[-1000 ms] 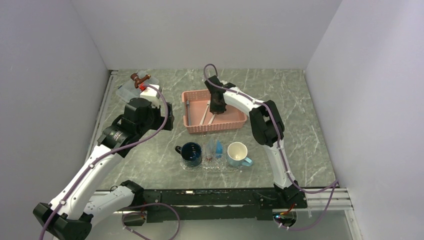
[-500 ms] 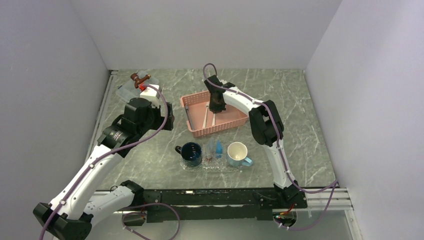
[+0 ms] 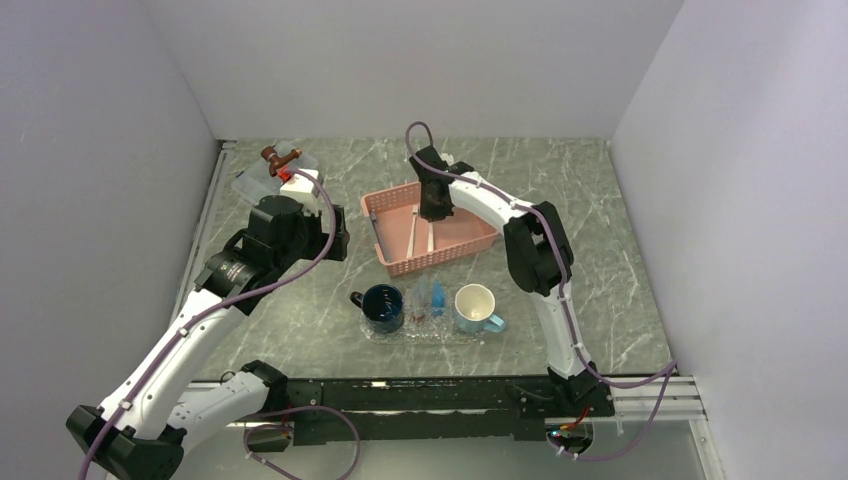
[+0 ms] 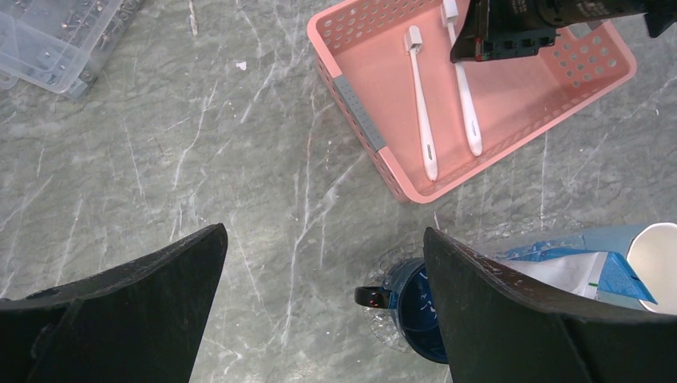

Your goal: Prepare toiletry sets of a toothbrush and toothpaste on the tray

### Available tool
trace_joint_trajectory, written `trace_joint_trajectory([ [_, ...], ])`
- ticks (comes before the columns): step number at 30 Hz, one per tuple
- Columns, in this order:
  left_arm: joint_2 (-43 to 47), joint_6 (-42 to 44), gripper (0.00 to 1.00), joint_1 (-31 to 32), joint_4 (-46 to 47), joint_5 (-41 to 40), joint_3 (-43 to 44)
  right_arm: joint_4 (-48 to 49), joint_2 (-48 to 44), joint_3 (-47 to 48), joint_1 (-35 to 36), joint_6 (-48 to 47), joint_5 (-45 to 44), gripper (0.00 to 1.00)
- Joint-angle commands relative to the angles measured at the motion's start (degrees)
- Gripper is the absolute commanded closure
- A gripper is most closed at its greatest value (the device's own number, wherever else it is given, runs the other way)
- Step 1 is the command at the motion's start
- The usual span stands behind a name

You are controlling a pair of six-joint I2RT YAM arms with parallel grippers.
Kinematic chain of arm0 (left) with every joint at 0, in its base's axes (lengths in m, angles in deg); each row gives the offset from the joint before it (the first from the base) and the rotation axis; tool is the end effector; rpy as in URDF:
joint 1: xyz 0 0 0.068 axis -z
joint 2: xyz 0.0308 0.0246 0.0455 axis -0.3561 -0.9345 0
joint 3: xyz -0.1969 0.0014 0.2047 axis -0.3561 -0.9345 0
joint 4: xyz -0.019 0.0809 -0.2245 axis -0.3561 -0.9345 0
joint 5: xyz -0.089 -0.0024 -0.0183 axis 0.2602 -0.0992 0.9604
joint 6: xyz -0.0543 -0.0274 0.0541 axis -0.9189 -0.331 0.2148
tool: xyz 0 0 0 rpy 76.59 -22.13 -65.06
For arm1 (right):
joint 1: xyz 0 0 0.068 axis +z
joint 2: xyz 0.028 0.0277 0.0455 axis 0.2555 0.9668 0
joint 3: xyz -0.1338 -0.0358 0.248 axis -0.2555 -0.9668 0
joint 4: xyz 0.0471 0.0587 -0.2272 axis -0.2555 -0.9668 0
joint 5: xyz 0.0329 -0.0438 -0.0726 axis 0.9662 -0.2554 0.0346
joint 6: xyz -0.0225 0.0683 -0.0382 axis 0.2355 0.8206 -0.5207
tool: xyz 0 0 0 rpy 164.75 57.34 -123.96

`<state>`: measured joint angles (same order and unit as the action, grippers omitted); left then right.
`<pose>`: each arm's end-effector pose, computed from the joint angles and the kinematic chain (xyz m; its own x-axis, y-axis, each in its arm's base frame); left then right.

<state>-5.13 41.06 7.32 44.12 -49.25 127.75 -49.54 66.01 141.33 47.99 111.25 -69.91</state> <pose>0.1764 -0.0810 0.3451 -0.5082 -0.0321 -0.8606 0.2052 0.9660 -0.1572 0.4193 0.2576 0.1693 -0.8717 0.0705 -0.4849 0.0196 0.9938 0.1093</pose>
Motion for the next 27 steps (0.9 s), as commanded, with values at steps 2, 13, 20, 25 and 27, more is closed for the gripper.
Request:
trace_joint_trajectory([
  [2,0.2,-0.3,0.01,-0.3,1.1,0.9,0.2,1.5,-7.0,-0.3,0.4,-1.8,-2.3,1.0],
  [13,0.2,0.0,0.01,-0.3,1.4,1.6,0.1,6.7,-17.0,-4.9,1.3,-8.1,-5.2,1.0],
  [20,0.6,1.0,0.01,-0.3,2.6,4.7,-0.3,11.4,-26.3,-10.7,2.8,-13.2,-5.2,1.0],
  [25,0.8,2.3,0.01,-0.3,3.8,9.0,-0.6,12.8,-33.2,-16.0,3.7,-16.0,-2.8,1.0],
  [27,1.2,2.8,0.01,-0.3,4.3,11.2,-0.7,13.5,-36.7,-18.5,4.2,-16.9,-1.4,1.0],
])
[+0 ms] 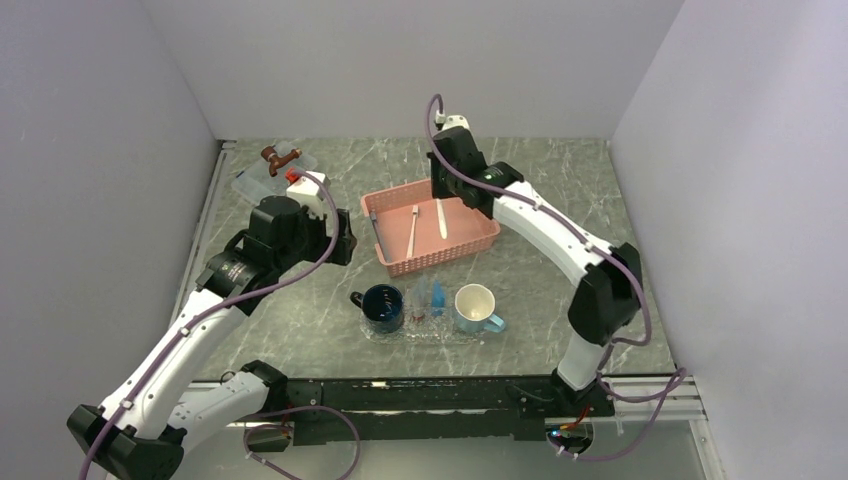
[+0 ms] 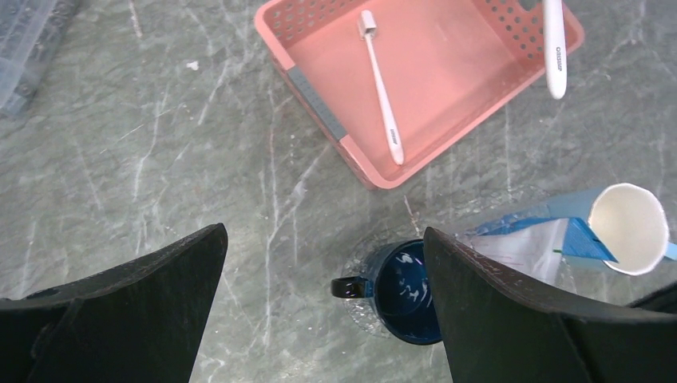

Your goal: Prepare toiletry sets of a toothbrush and toothpaste on the tray

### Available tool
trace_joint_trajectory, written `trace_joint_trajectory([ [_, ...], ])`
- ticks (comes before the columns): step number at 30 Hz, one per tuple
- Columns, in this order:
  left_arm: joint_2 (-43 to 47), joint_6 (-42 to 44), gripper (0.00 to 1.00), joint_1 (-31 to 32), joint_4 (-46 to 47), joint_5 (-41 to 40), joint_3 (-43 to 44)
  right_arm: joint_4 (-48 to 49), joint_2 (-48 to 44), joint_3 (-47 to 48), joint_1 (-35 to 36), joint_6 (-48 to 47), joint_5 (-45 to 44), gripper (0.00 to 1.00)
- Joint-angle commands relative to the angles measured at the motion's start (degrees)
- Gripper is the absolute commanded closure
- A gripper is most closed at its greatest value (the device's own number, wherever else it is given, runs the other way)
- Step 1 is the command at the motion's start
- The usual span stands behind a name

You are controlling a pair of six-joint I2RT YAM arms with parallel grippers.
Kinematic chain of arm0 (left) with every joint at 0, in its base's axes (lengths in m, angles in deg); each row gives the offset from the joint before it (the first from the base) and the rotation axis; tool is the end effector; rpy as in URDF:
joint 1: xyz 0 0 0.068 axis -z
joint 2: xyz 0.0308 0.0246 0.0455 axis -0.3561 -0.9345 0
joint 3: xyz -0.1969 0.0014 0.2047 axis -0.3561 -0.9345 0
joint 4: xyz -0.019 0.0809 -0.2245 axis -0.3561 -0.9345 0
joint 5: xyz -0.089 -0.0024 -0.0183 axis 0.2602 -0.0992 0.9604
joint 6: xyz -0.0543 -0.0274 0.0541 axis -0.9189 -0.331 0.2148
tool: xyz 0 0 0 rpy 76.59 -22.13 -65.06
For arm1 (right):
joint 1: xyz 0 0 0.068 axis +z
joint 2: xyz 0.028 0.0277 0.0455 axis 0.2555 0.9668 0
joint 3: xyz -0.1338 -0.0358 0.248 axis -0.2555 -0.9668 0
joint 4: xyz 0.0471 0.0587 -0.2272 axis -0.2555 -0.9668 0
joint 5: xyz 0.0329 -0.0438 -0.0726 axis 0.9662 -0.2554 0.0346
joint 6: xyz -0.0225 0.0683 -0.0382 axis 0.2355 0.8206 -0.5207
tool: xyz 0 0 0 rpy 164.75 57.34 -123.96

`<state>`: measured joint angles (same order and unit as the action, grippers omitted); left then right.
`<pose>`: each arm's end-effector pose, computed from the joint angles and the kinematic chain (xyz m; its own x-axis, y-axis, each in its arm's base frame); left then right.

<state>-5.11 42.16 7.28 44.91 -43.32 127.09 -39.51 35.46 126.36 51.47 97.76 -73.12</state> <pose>0.1746 -0.0881 0.3426 -0.5237 -0.0070 -0.8519 0.2966 0.9359 -0.1900 0.3370 0.2288 0.3343 -0.5908 -0.0339 -0.8061 -0.2314 0.9643 0.1290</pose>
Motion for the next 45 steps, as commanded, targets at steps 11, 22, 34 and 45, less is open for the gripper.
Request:
trace_joint_trajectory([
  [11,2.5,2.9,0.01,0.2,7.2,26.7,0.0,1.5,-26.2,-14.3,3.0,-8.3,14.9,1.0],
  [22,4.9,-9.7,0.01,0.2,4.4,35.1,4.7,2.4,-40.0,-26.1,8.8,-12.0,19.1,1.0],
  [34,4.0,-22.3,0.0,0.2,-5.4,35.2,14.4,6.7,-43.8,-30.6,28.8,-15.8,-3.0,1.0],
  [45,2.7,-27.7,0.01,-0.4,-7.1,41.2,14.7,13.8,-37.5,-29.6,47.7,-30.1,-29.5,1.0],
])
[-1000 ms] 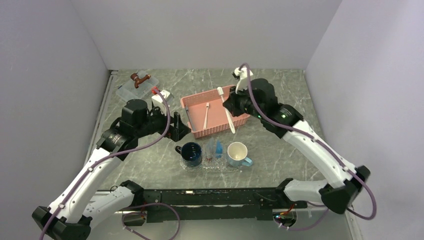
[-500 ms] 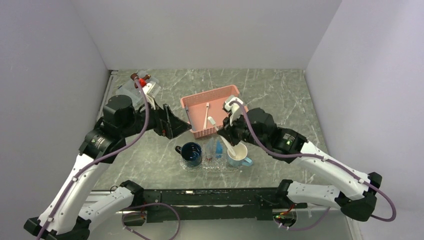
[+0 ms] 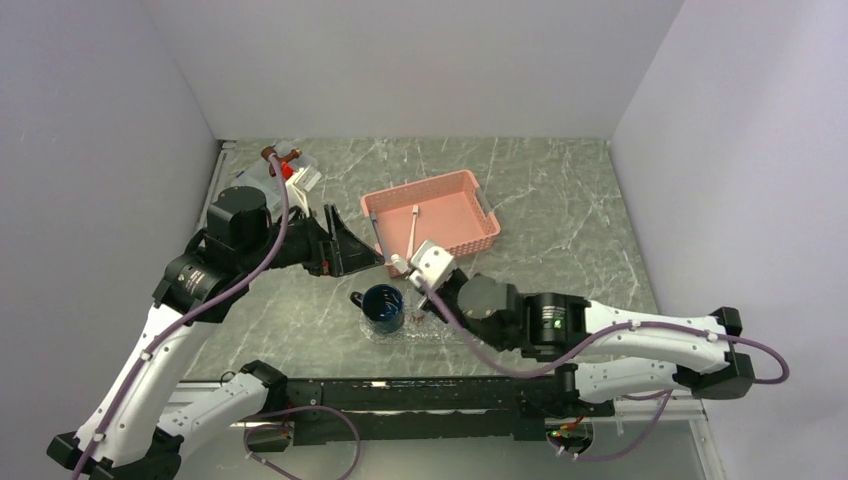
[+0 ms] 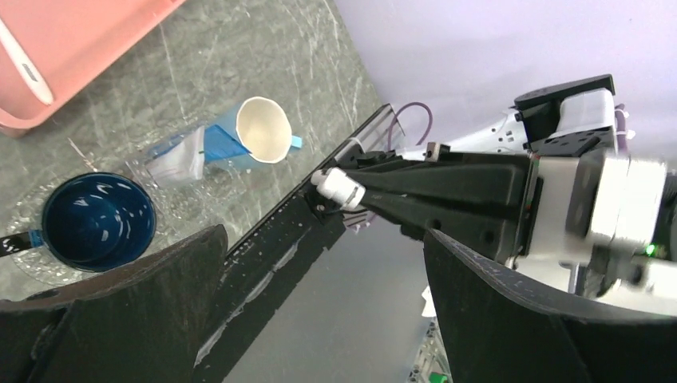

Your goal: Prepare toiletry sets of a toothbrush and toothpaste on the tray

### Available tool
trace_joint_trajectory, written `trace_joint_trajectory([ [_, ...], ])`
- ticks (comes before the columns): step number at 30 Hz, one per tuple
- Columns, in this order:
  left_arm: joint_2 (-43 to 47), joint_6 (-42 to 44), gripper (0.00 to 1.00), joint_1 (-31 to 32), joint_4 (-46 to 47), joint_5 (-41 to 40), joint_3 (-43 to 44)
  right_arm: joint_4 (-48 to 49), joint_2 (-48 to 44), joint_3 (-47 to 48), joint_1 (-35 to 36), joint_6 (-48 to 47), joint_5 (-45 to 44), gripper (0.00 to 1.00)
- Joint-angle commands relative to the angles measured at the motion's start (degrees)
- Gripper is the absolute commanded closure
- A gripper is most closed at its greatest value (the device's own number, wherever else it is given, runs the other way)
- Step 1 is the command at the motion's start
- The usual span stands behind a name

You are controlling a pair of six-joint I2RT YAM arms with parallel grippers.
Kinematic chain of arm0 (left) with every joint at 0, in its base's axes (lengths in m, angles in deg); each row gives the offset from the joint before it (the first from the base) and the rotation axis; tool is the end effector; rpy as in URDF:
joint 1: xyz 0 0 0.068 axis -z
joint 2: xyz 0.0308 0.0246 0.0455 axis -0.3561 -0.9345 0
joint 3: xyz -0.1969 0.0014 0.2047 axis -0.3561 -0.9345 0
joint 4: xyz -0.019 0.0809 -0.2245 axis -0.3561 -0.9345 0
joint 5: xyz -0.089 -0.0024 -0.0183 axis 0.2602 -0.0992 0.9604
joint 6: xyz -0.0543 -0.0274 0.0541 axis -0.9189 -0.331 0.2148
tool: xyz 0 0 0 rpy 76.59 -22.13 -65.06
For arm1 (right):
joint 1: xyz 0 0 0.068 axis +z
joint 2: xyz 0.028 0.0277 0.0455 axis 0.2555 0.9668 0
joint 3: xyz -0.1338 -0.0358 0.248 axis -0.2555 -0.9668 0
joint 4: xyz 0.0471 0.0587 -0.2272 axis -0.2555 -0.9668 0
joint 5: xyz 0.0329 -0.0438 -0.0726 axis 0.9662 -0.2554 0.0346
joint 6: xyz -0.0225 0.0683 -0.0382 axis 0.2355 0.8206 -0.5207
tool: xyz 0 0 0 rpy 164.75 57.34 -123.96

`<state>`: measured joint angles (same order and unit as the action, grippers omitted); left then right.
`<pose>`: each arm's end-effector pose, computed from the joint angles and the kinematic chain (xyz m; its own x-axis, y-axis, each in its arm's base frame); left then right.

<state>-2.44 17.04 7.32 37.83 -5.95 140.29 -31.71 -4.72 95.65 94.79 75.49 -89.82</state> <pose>0.1173 -0.1071 0.4146 -0.7814 -0.1866 -0.5955 0.4554 0.4820 -0.7485 0.0751 0.2148 0.3771 -0.0230 -0.3548 -0.9346 -0.7589 0.6148 -0.2147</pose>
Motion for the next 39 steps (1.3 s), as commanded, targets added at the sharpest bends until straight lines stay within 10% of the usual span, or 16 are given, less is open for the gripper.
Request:
trace_joint_trajectory([
  [1,-0.2,-2.7,0.01,-0.4,-0.1,4.3,1.6,6.8,3.8,1.2,5.4,-9.4,-14.7,1.0],
  [19,1.5,-1.5,0.06,-0.6,-3.6,5.7,-0.7,28.3,14.8,1.1,13.9,-34.8,-31.2,1.0],
  [39,3.3,-2.0,0.58,-1.3,-1.9,8.5,-2.8,43.1,20.2,1.0,17.1,-49.2,-35.7,1.0],
])
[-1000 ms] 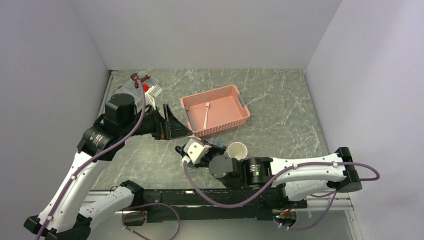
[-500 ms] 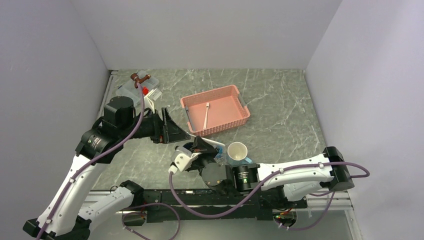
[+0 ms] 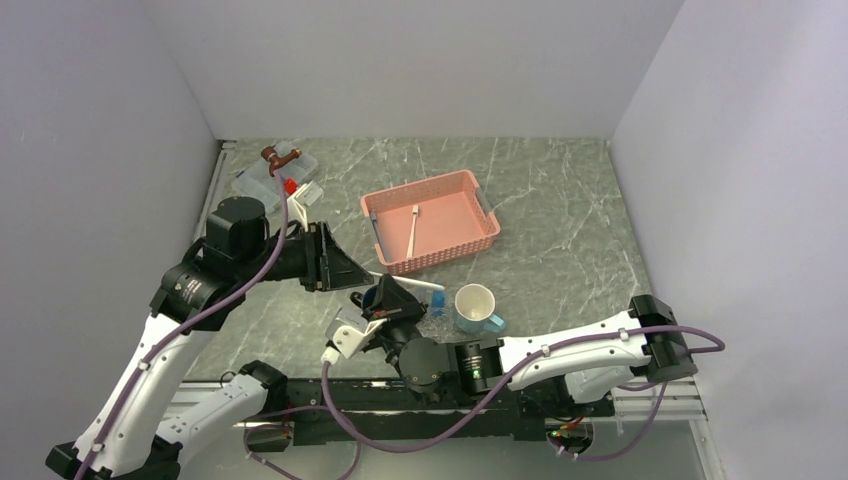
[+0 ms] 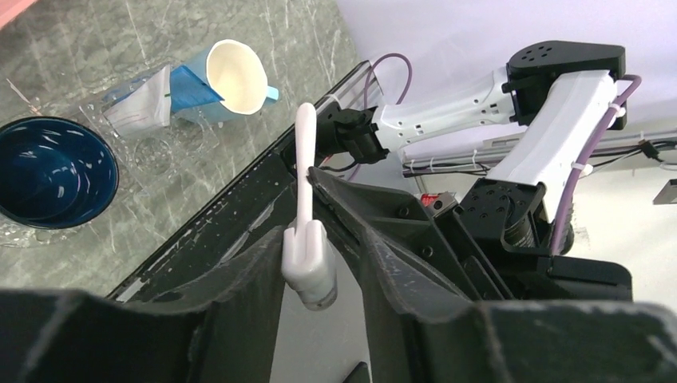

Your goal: Prepare toiletry sets of a toothbrush and toothpaste on the tray

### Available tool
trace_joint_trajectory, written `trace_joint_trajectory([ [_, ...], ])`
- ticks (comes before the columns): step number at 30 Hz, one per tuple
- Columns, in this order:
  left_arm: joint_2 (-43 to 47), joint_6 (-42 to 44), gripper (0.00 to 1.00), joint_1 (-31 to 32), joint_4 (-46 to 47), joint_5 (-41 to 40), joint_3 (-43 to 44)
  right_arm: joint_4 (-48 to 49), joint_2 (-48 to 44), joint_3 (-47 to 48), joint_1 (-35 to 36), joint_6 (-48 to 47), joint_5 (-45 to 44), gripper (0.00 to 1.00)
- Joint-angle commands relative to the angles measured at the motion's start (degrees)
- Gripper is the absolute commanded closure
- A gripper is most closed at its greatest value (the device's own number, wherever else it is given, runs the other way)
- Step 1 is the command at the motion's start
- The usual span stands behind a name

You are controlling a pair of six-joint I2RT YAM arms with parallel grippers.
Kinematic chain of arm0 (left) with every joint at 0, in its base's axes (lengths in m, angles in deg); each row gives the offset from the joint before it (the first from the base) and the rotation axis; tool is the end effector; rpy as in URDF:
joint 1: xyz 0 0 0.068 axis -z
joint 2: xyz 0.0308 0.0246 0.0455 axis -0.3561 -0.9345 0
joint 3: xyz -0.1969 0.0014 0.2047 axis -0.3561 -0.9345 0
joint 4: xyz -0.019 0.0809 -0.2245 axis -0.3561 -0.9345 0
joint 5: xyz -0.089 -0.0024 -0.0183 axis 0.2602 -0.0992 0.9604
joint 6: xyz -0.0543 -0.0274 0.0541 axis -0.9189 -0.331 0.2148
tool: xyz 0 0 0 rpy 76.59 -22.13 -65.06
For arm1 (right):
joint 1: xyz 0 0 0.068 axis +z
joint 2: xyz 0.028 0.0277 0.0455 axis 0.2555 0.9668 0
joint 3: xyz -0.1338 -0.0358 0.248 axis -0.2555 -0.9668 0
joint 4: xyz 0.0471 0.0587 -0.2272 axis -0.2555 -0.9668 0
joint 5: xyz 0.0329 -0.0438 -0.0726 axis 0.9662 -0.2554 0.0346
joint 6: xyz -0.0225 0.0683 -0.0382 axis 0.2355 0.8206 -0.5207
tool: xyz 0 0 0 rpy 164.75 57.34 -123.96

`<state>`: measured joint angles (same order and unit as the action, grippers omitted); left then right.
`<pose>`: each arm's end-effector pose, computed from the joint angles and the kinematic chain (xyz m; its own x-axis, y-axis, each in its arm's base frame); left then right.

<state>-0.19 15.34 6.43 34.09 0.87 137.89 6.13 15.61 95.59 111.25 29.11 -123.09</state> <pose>0.1017 -0.1039 0.4008 -0.8538 -0.1275 -0.5047 0.4111 0.4296 -0.8040 0.0292 0.3096 0.3717 0.4018 -0.6616 -0.6331 -0.3444 0.5314 -0.7739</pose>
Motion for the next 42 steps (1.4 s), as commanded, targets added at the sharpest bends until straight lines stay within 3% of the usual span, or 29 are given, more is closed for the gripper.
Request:
trace_joint_trajectory([
  [1,1.1,-0.2,0.6,-0.4,1.7,1.8,-0.3,5.6,-0.1,1.0,0.7,-3.0,-2.6,1.0],
  [9,1.5,0.0,0.73,-0.6,0.5,1.2,0.2,6.1,0.0,0.8,1.4,-3.9,-3.6,1.0],
  [16,1.8,0.0,1.0,-0.6,1.2,1.0,0.1,3.0,-0.4,1.3,1.9,-1.7,-3.4,1.0],
  [18,2.0,0.0,1.0,-0.6,1.5,1.0,0.0,1.5,-0.9,1.5,2.0,-0.6,-3.1,0.99],
  [22,2.0,0.3,1.0,-0.6,1.4,0.7,0.0,-1.7,-2.3,1.3,2.3,1.8,-2.9,0.69],
  [24,2.0,0.5,1.0,-0.7,1.5,0.5,-0.2,-4.3,-3.3,1.3,2.4,4.3,-2.3,0.61],
  [36,1.4,5.1,1.0,-0.7,-1.0,-3.9,-0.3,-23.3,-14.1,3.9,1.8,24.3,4.6,0.45],
  [42,1.1,10.8,1.0,-0.6,-5.8,-8.2,1.1,-38.9,-14.9,10.3,-9.2,40.7,11.6,0.45],
])
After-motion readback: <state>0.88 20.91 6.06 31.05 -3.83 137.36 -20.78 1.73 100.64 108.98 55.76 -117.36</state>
